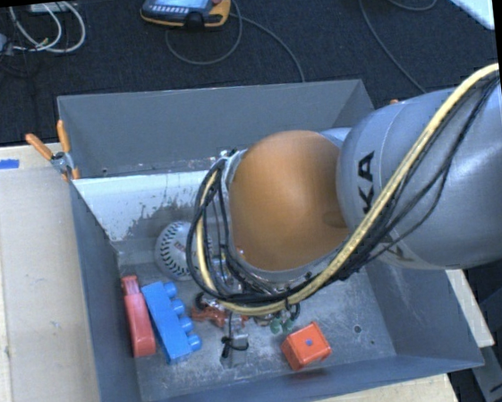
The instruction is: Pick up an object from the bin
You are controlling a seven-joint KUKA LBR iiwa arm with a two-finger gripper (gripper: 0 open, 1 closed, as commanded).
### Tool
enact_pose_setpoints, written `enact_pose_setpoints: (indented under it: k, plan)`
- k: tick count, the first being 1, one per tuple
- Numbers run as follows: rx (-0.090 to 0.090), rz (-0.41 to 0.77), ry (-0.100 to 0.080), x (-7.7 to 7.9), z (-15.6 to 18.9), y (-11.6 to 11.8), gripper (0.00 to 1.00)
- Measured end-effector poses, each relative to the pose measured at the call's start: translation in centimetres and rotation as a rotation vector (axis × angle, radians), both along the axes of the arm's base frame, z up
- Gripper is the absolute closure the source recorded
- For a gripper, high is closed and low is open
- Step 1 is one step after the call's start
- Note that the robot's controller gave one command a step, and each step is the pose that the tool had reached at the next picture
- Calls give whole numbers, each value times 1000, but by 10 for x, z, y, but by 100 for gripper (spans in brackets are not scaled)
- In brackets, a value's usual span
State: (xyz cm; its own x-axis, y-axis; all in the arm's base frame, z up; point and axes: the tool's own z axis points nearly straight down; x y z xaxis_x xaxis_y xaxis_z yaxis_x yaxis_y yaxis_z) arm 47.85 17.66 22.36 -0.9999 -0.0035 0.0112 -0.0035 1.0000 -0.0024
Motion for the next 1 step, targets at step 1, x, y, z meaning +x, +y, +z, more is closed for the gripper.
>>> enact_pose_setpoints:
  k: [1]
  plan:
    - [2, -5, -8, 2, 4, -1, 0]
